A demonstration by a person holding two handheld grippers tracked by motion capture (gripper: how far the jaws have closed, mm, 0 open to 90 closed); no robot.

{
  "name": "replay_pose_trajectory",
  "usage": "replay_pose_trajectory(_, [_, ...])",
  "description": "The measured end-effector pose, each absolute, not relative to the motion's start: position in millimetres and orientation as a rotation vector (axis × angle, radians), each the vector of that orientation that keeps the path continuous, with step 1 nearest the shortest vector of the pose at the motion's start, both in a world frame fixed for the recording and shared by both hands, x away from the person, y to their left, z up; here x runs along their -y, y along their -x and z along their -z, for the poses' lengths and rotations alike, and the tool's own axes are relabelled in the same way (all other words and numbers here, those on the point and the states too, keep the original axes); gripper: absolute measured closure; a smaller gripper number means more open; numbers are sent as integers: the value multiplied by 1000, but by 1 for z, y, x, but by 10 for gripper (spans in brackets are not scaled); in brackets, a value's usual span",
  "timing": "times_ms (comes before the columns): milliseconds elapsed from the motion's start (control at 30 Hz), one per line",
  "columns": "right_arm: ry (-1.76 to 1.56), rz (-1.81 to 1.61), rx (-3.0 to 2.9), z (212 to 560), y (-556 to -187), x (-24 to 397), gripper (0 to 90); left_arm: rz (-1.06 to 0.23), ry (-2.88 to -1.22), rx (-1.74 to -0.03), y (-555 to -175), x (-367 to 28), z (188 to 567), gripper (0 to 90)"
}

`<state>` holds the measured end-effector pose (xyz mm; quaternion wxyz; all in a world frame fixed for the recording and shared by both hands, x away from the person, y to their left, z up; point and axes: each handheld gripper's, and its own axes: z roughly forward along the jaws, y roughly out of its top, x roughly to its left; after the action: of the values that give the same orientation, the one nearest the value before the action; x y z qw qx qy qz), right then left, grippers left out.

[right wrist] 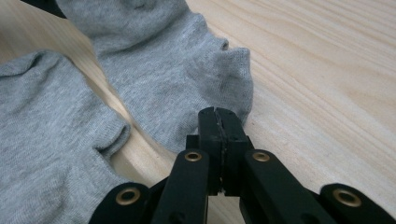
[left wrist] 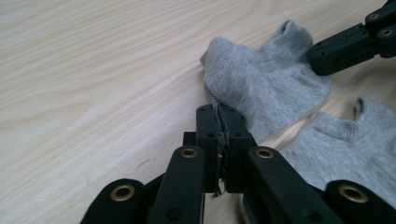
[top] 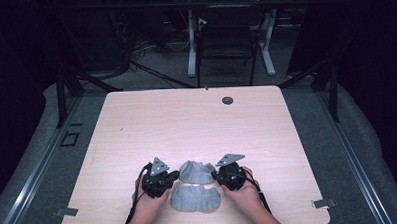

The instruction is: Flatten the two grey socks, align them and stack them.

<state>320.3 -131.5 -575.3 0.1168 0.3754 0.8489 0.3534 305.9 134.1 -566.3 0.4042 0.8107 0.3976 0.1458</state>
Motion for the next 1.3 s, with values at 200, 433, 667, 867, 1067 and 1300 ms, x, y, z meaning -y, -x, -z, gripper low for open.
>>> replay_pose_trajectory(200, [-1100, -1032, -2494, 575, -321, 132, 900, -404, -2004, -1015, -306, -146, 553, 841])
replay_pose_trajectory(433, [-1097, -1035, -2487, 575, -321, 132, 900, -417, -1999, -994, -313, -144, 545, 828])
replay_pose_trajectory(667, [-1100, -1035, -2486, 575, -321, 133, 900, -394, -2064, -998, -323, -132, 563, 826])
replay_pose_trajectory(867, [-1108, -1037, -2480, 576, -322, 136, 900, -395, -2107, -1023, -323, -130, 576, 823])
replay_pose_trajectory(1067, [-1111, -1044, -2482, 576, -323, 137, 900, -387, -2111, -1031, -320, -133, 578, 826])
replay_pose_trajectory(1300, [-1120, -1053, -2472, 576, -323, 138, 899, -384, -2103, -1023, -317, -135, 576, 797])
